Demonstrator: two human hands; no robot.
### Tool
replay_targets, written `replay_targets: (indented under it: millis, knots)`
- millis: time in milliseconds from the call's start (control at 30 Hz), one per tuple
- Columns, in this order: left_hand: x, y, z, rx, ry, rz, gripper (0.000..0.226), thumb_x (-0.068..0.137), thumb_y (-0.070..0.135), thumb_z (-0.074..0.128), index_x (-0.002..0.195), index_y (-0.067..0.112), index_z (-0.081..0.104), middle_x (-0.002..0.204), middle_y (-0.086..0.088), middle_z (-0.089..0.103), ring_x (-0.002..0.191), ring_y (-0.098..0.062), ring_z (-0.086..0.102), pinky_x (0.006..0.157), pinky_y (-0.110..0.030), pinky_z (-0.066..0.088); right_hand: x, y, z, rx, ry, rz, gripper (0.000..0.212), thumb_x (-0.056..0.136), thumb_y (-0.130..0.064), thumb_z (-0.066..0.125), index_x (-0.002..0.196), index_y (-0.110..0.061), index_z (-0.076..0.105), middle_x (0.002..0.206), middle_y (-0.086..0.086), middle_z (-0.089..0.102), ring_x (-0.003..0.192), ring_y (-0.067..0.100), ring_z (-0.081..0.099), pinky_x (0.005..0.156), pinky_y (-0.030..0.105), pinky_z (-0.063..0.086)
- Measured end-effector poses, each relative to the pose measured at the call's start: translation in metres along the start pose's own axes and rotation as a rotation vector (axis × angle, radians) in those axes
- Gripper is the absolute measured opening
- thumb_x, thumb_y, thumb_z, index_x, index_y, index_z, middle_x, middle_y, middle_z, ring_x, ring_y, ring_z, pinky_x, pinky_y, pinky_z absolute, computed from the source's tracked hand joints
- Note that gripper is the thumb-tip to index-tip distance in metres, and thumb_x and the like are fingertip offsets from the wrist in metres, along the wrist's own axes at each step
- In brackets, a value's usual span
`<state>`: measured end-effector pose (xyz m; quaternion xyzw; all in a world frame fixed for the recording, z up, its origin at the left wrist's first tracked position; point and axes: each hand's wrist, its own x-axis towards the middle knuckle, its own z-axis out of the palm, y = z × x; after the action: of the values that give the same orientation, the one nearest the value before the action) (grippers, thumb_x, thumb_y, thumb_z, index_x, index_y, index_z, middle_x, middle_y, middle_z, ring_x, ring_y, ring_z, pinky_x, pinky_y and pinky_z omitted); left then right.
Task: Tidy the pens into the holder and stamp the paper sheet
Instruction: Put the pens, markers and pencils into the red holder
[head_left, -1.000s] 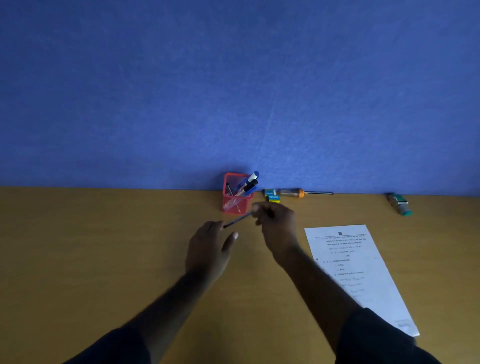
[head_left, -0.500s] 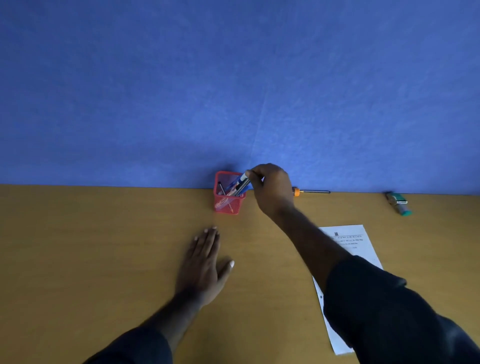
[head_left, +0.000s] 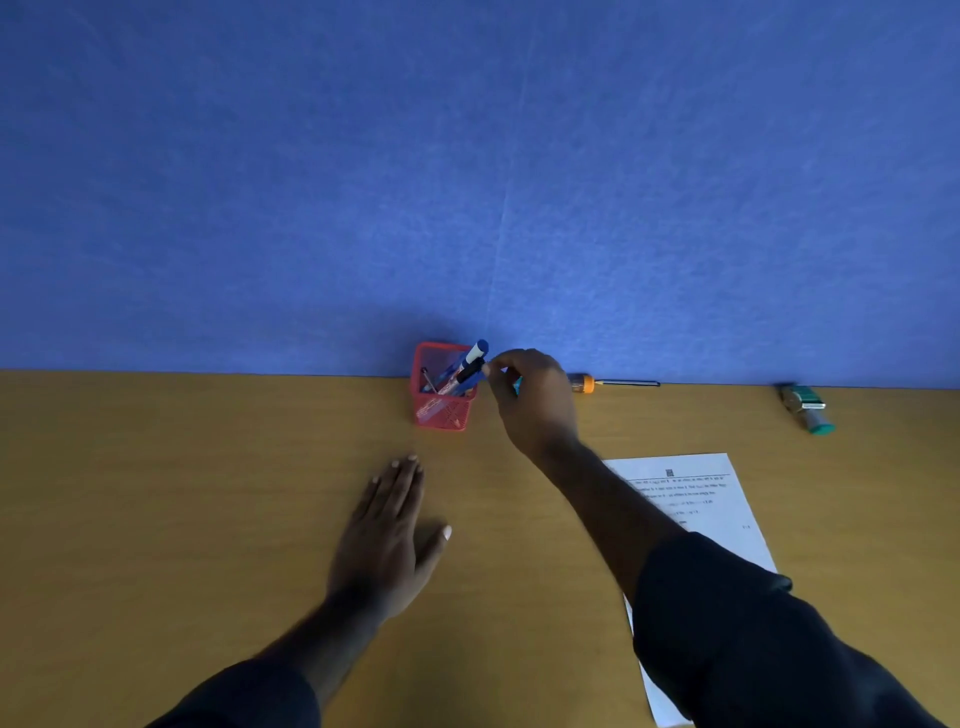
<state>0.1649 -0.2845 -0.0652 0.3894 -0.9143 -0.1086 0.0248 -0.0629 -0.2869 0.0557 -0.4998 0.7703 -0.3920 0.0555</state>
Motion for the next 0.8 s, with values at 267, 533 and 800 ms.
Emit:
replay_targets:
  millis: [267,533,800]
  knots:
    - [-0.001,0.000,-0.001,0.004,0.012,-0.001,0.081,0.097,0.064,0.028,0.158,0.013,0.016,0.168,-0.001,0.010,0.155,-0.016,0.010,0.124,-0.034,0.008,-0.010,0.069,-0.017,-0.128,0.028,0.191,0.014,0.086,-0.007,0.062,0.097,-0.012,0.070,0.098,0.010,0.068,0.097,0.030,0.058,0.076,0.033,0.046]
    - [0.001,-0.001,-0.001,-0.016,0.004,-0.007,0.081,0.097,0.065,0.027,0.159,0.013,0.017,0.168,0.001,0.011,0.156,-0.015,0.009,0.125,-0.037,0.014,0.007,0.101,-0.015,-0.518,-0.264,0.153,0.058,0.082,0.002,0.050,0.138,-0.013,0.045,0.139,0.009,0.048,0.126,0.030,0.042,0.097,0.045,0.042]
    - [0.001,-0.001,-0.002,-0.014,0.003,-0.009,0.081,0.097,0.066,0.022,0.159,0.015,0.013,0.169,0.002,0.007,0.156,-0.014,0.005,0.127,-0.038,0.014,0.003,0.115,-0.011,-0.504,-0.246,0.169,0.039,0.088,0.001,0.051,0.126,-0.007,0.056,0.121,0.017,0.053,0.114,0.032,0.045,0.091,0.041,0.044]
